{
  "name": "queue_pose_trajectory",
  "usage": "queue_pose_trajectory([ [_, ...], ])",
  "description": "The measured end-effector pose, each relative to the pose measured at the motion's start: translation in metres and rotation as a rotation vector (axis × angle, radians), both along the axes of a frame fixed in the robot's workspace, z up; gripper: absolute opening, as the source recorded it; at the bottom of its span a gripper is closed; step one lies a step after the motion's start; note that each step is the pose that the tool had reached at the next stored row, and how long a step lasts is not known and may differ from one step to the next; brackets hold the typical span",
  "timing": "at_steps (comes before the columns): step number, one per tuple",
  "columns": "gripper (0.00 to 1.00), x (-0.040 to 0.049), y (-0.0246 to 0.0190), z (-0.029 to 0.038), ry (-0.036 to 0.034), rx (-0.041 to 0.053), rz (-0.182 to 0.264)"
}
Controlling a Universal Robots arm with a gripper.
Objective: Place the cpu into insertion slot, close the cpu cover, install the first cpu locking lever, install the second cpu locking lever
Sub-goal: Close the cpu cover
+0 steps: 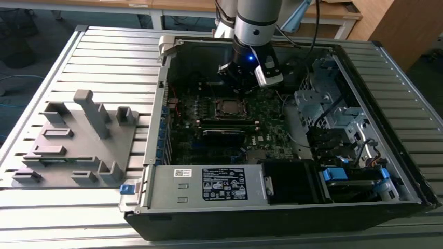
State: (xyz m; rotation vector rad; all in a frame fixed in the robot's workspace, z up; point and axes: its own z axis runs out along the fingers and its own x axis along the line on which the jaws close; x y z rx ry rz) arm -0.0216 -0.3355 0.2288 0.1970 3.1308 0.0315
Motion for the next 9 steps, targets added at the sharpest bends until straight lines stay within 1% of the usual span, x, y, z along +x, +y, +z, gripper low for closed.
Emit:
queue_pose_trajectory([
  [2,0.10,0.0000,0.0000,-0.0001,0.0001,-0.0020,0.005],
  [6,0.10,-0.0006,-0.0001,-0.0012,-0.0003,-0.0021,0.005],
  [9,0.10,-0.0027,-0.0001,-0.0021,-0.0002,-0.0022,0.005],
])
